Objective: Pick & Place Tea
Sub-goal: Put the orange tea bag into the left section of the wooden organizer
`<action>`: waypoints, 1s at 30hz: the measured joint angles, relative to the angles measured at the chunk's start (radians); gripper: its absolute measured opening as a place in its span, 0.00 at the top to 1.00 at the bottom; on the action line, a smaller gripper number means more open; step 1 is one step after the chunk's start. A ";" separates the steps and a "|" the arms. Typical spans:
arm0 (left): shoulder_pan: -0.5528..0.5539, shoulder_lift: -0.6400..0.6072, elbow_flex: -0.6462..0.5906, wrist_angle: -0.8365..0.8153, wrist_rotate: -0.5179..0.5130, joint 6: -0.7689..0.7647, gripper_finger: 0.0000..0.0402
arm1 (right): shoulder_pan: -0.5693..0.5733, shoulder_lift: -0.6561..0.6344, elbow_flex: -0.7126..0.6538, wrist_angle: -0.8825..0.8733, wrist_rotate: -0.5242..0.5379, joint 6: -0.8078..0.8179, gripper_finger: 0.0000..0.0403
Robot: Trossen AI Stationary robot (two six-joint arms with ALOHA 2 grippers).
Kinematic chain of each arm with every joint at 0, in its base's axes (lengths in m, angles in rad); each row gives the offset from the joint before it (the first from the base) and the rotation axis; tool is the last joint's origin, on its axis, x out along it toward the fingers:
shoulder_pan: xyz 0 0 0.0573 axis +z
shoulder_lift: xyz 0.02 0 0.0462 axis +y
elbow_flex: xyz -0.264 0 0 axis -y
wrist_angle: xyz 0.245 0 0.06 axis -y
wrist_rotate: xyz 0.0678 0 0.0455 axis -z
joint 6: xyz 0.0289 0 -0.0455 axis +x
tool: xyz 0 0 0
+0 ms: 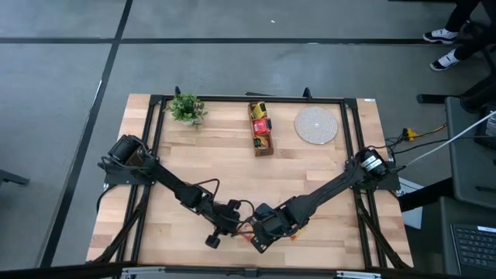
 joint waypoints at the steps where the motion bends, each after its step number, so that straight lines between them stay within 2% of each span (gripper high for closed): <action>1: 0.000 0.000 0.000 0.007 -0.001 0.000 0.99 | 0.005 0.000 0.012 0.000 0.013 -0.001 0.56; 9: 0.022 0.040 -0.001 0.041 0.003 0.011 0.99 | 0.038 -0.001 0.096 -0.030 0.159 -0.002 0.56; 14: 0.042 0.075 -0.001 0.056 0.053 -0.015 0.99 | 0.042 -0.001 0.098 -0.040 0.164 0.003 0.56; 27: 0.046 0.086 0.000 0.012 0.050 -0.008 0.99 | 0.042 -0.001 0.091 -0.121 0.168 0.008 0.56; 30: 0.046 0.086 0.000 0.010 0.049 -0.008 1.00 | 0.040 -0.001 0.067 -0.127 0.168 0.069 0.56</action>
